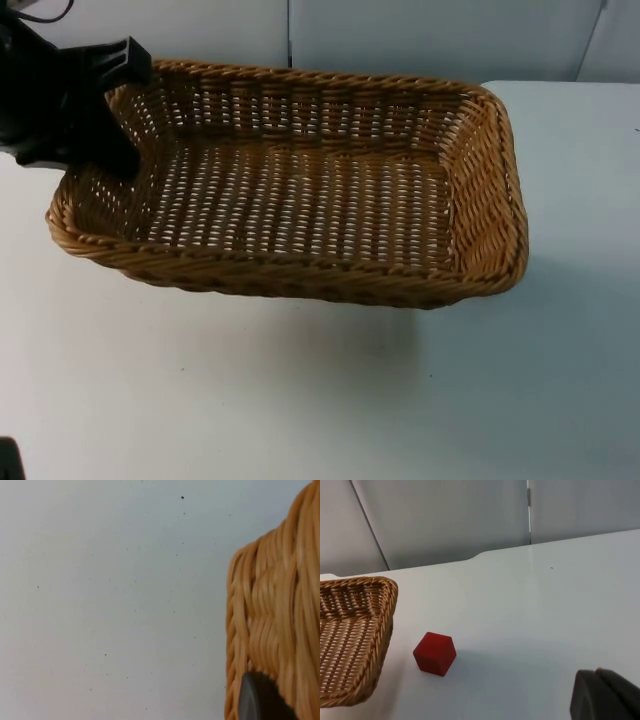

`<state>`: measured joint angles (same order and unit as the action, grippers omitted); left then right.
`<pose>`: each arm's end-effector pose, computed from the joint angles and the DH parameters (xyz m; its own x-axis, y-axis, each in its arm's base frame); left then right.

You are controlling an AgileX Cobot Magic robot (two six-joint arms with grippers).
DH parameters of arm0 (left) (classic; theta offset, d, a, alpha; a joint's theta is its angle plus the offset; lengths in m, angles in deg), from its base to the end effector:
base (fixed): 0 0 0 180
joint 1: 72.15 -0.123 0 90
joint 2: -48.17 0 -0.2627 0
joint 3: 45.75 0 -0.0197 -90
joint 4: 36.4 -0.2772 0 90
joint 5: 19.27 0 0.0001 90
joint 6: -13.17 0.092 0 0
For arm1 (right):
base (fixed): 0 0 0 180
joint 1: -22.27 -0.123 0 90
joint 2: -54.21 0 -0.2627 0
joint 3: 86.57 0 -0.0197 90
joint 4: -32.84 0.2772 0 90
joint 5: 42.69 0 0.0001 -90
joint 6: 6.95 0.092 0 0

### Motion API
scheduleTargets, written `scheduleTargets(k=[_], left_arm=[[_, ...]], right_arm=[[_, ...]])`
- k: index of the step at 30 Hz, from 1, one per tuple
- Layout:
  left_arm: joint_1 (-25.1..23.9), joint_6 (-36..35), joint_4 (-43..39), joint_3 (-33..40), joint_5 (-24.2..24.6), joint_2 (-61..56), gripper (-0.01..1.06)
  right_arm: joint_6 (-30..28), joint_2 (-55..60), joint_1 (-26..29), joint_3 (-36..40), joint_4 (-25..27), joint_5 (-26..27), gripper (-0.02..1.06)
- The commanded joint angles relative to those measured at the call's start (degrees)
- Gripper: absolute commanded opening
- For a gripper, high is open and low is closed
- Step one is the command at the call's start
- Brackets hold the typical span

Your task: Pick up the basket with the left hand and place the cube into the basket with the right hand.

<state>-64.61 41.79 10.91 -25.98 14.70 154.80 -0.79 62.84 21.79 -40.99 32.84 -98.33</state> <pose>0.3426 -0.0835 0.1527 -0.9165 -0.0909 -0.3896 0.1089 0.8805 -0.4614 0.0401 0.0003 0.3092 -0.3385 0.1045 -0.9352 0.0281 0.9945 0.1009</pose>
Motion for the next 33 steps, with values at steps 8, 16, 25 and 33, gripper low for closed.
scheduleTargets(k=[8, 16, 25, 33], left_arm=[[0.09, -0.55, 1.51, -0.67, 0.33, -0.90, 0.00], [0.09, -0.55, 1.51, -0.67, 0.33, -0.90, 0.00], [0.09, -0.55, 1.51, -0.67, 0.06, -0.90, 0.00], [0.09, -0.55, 1.51, -0.67, -0.10, -0.90, 0.00]], right_arm=[[-0.20, -0.18, 0.47, 0.23, 0.37, 0.78, 0.00], [-0.20, -0.18, 0.47, 0.23, 0.37, 0.78, 0.00], [-0.20, -0.18, 0.47, 1.23, -1.19, 17.01, 0.00], [-0.39, 10.65, 0.47, 4.13, -3.16, 32.29, 0.00]])
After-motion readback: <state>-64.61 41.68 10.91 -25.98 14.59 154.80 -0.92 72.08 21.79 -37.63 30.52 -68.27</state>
